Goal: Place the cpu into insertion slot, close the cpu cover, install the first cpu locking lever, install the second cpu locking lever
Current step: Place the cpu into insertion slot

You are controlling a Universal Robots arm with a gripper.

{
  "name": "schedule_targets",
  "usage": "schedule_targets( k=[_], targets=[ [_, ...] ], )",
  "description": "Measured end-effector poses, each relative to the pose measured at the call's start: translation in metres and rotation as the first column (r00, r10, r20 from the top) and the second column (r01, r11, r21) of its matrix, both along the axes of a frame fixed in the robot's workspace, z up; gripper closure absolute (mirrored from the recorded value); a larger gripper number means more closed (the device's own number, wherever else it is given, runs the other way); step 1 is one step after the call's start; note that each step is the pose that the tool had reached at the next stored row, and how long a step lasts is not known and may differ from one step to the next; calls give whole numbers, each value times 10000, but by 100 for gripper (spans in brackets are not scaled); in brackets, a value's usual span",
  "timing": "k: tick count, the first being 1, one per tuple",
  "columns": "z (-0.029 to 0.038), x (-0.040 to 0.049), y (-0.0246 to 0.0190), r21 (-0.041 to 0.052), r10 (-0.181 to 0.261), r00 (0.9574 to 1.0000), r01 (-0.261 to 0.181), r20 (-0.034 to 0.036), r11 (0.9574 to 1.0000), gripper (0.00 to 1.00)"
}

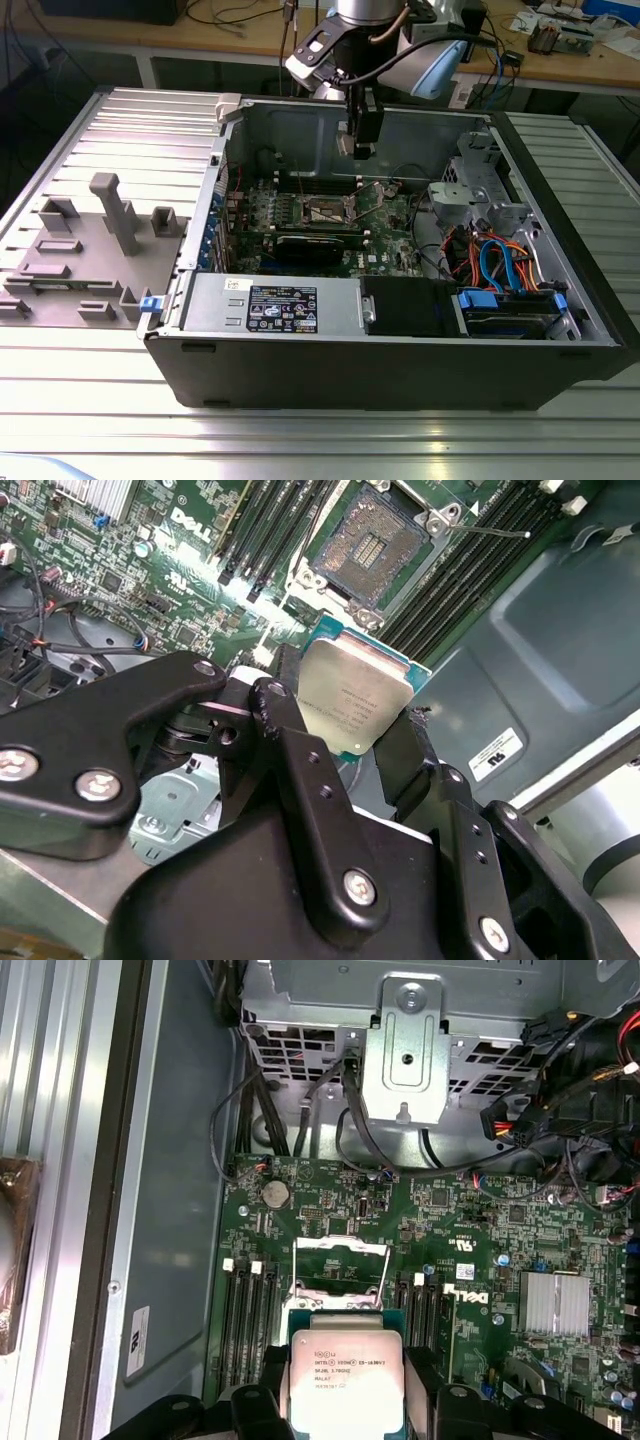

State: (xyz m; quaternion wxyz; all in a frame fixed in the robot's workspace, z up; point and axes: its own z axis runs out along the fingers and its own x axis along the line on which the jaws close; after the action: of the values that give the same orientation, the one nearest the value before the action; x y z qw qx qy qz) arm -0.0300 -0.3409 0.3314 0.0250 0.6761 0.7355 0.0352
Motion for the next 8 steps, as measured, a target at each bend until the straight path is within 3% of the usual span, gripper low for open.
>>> schedule_targets(
  k=[5,8],
  targets=[
    [-57,-12,0,-2,-20,10000,20,-1,10000,46],
    [-115,-13,0,-5,-339,9994,339,-1,9994,46]
  ],
)
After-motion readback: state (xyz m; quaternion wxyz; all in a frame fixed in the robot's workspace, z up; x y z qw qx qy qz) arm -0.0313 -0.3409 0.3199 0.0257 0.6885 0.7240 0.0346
